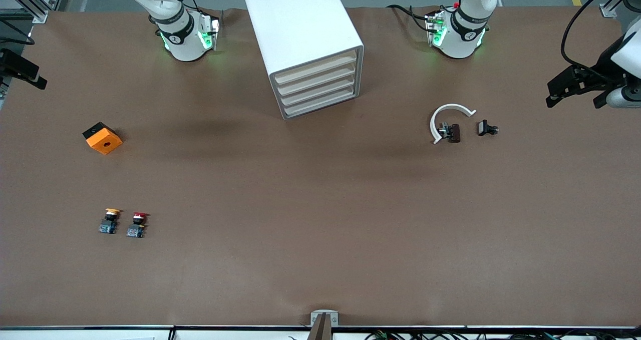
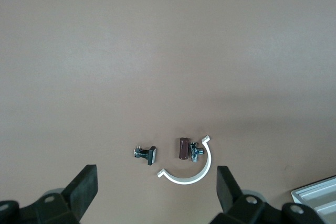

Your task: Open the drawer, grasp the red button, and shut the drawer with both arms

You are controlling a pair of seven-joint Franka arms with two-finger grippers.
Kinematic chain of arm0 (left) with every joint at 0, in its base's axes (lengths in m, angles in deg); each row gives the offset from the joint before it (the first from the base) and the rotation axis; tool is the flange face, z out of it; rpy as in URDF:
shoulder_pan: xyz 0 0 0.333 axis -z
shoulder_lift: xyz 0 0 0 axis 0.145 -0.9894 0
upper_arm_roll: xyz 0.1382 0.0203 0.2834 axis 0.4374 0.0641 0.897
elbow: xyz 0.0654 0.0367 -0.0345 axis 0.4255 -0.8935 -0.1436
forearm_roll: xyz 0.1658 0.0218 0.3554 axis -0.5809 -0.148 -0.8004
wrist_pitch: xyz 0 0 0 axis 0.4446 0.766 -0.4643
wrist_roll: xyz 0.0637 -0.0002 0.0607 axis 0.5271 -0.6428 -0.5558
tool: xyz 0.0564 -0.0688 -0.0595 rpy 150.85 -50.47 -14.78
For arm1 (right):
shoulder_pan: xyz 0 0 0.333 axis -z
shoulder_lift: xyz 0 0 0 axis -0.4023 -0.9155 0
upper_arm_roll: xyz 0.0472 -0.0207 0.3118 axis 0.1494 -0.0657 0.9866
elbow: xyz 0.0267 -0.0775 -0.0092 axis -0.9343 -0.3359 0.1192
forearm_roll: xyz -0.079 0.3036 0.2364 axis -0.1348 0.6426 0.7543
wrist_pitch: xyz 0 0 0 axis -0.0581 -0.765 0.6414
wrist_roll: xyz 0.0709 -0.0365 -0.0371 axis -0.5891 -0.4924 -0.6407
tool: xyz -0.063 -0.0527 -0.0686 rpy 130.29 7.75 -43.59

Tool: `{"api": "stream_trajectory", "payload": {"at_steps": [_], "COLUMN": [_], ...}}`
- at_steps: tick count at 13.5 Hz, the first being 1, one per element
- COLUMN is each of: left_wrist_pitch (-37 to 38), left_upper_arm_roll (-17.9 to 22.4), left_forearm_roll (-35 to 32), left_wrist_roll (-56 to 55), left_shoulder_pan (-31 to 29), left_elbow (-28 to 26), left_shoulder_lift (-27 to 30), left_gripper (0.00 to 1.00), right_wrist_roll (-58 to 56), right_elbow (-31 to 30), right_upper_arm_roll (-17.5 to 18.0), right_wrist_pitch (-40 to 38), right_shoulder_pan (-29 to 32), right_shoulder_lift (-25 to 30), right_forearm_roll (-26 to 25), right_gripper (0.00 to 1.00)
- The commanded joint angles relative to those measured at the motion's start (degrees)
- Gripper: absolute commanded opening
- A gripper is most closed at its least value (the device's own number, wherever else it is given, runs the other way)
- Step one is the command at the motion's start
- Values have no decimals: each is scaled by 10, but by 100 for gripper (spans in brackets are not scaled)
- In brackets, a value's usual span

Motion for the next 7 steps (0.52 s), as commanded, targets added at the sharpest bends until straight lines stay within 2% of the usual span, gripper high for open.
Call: {"api": "stream_trajectory", "payload": {"at_steps": [1,2,7], "left_wrist_pitch": [-48,-60,-54], "left_upper_arm_roll": [2,2,2], "left_forearm_roll": [-3,-3,-4], "left_wrist_roll": [-6,-6,1], "left_shoulder_pan": [3,3,5], "left_elbow": [-53,-69,-59], "left_shoulder_lift": [35,46,42], "left_gripper": [100,100,100], "right_wrist_roll": [-5,-6,-6], "right_elbow": [-17,-17,-22], "right_upper_arm_roll": [3,3,3], "right_wrist_pitch": [12,13,14], "right_shoulder_pan": [0,0,0], "right_shoulder_lift": [18,19,20], "right_forearm_roll": [-8,-8,-3], "right_gripper": [100,100,100]}}
